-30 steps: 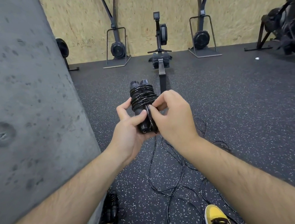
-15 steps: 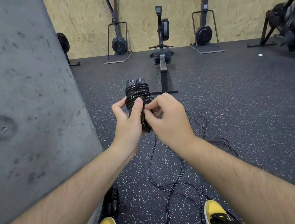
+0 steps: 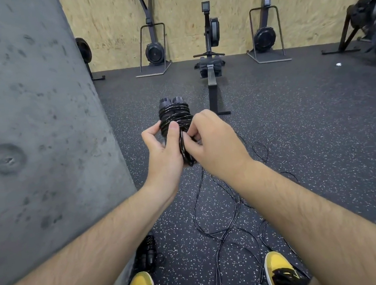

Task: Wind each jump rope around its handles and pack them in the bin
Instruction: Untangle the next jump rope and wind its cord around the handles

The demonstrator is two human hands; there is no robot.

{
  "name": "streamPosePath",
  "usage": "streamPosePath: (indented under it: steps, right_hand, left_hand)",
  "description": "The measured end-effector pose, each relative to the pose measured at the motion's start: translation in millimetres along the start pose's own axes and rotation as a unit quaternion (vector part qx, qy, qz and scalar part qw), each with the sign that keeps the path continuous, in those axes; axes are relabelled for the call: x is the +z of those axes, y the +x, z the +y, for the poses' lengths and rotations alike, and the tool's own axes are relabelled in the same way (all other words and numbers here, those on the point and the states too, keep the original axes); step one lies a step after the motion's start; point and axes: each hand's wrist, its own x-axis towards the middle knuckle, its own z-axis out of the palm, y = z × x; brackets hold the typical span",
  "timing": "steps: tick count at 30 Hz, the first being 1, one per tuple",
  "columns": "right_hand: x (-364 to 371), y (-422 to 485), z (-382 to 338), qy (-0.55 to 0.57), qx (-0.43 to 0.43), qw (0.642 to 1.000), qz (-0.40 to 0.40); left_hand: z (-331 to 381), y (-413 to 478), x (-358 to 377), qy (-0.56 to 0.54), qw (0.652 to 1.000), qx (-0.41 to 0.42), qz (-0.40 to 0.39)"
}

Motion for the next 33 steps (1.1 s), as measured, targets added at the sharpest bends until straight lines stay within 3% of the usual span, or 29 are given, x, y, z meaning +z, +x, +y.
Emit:
streamPosePath:
  steps: [6, 9, 13, 16, 21, 25, 33]
  right_hand:
    - [6, 1, -2, 0.065, 0.111, 0.991, 0.021]
    - [12, -2, 1, 0.111, 0.174, 0.978, 0.01]
    - [23, -13, -7, 0.242, 0.289, 0.926, 0.0]
    - [35, -17, -16, 0.26, 0.334, 0.905, -0.037]
    - [81, -20, -28, 0.298, 0.406, 0.862, -0.049]
    - [119, -22, -15, 0.307, 0.454, 0.835, -0.033]
    - [189, -52, 40, 0.297, 0.534, 0.774, -0.167]
  left_hand:
    - [-8, 4, 3, 0.0, 1.0, 0.008, 0.013]
    - [-14, 9, -6, 0.053, 0.998, 0.011, 0.019]
    - [-22, 19, -23, 0.142, 0.989, 0.028, 0.015]
    - [-33, 21, -37, 0.232, 0.972, 0.025, -0.001]
    - [-50, 20, -64, 0.25, 0.968, 0.012, -0.029]
    - [-50, 27, -85, 0.231, 0.971, -0.04, -0.047]
    - [-104, 61, -145, 0.286, 0.939, -0.184, -0.048]
